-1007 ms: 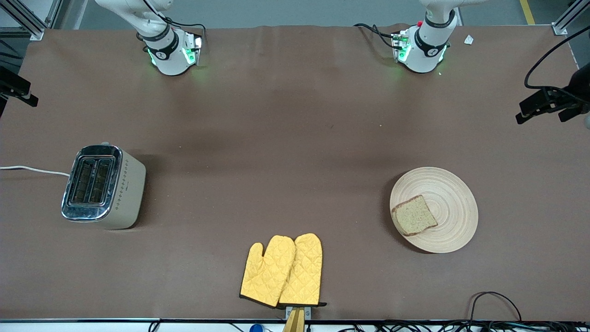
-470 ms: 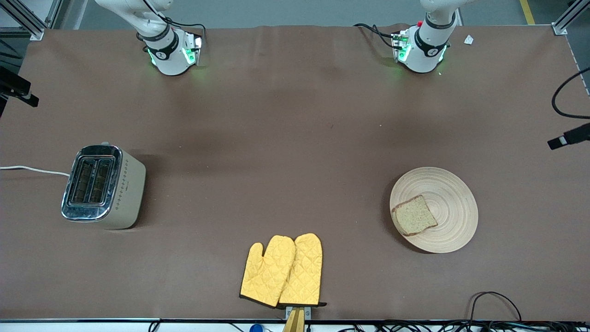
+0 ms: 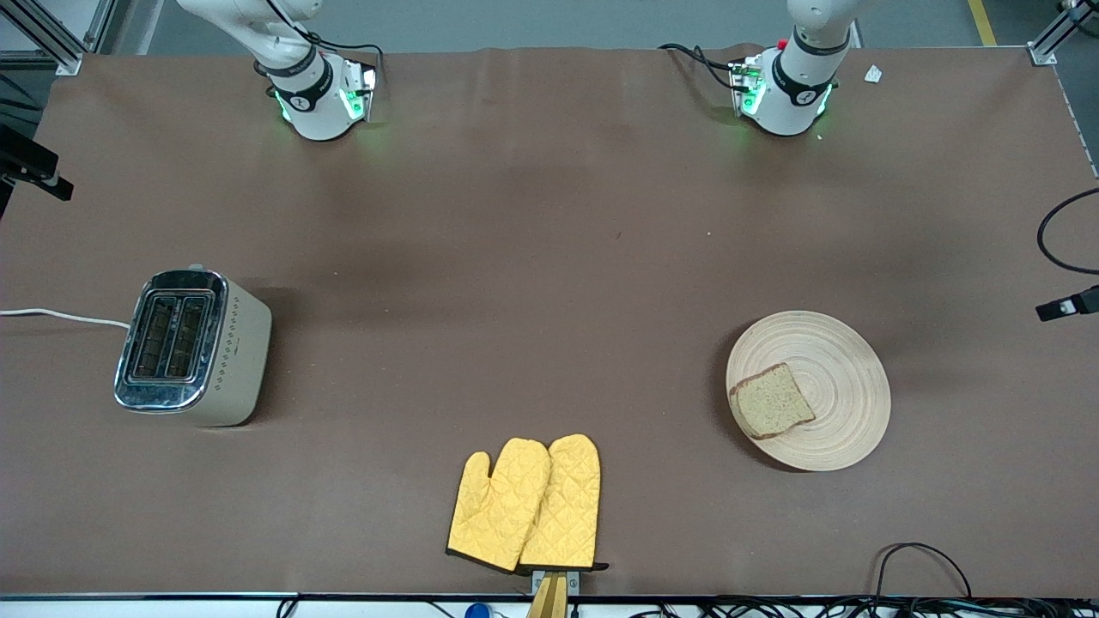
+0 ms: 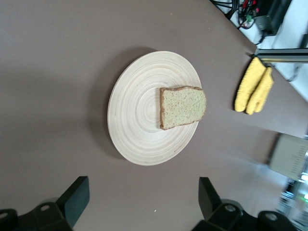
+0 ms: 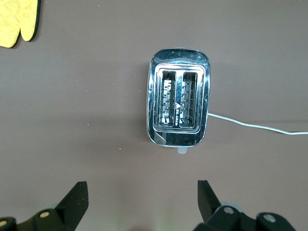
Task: Move plate and put bread in toaster
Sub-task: 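Move the left gripper down beside the wooden plate's rim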
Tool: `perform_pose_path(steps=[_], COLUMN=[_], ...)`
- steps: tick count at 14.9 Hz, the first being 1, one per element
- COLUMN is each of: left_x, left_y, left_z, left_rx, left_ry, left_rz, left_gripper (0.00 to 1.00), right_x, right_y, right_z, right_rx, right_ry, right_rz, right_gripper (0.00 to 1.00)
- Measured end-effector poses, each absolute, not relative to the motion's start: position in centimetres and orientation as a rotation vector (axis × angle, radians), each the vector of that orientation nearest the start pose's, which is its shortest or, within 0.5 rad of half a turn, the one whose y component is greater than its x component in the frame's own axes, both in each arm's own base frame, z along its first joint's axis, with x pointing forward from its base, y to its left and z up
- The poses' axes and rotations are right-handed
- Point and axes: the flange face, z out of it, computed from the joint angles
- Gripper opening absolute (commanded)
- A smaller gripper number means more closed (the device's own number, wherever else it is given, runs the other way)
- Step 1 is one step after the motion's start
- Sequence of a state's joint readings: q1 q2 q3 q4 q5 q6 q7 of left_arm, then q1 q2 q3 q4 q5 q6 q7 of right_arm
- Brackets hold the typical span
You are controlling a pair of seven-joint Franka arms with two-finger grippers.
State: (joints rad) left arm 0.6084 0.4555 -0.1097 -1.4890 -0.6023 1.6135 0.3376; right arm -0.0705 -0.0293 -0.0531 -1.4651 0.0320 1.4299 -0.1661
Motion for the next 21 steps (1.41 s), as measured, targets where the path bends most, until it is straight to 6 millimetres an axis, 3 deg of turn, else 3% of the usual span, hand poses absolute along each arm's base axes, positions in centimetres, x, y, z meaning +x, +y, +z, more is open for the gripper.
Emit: perform_pose_path(steps=[4,6,8,11,15,21], left_x=[60.1,60.5,60.9,61.5,62.1,62.9], left_y=[30.4,30.2,29.4,27.8,26.9,24.8], left_z=[28.4,24.2,21.3,18.8,17.6,15.8], left_rx=[2.284,2.225,2.144,2.085,2.1,2.087], left_ry=[0.306,0.325,0.354,0.366,0.375,0.37], left_rz=[-0.003,0.032,0.047,0.031,0.037,0.031], left_gripper=[0.98,0.96,0.95,0.92,0.91,0.74], right_x=[52.7,52.7,52.7,52.7,52.7,52.7], right_y=[-6.1,-6.1,-6.1,-6.1,-6.1,-6.1], right_z=[67.7,67.7,67.7,67.7,67.6,67.6], right_rx=[-3.106,-3.106,-3.106,-3.106,-3.106,-3.105], right_ry=[-0.076,-0.077,-0.077,-0.076,-0.077,-0.077], right_rz=[0.002,0.002,0.002,0.002,0.004,0.005], right_gripper=[1.0,1.0,1.0,1.0,1.0,1.0])
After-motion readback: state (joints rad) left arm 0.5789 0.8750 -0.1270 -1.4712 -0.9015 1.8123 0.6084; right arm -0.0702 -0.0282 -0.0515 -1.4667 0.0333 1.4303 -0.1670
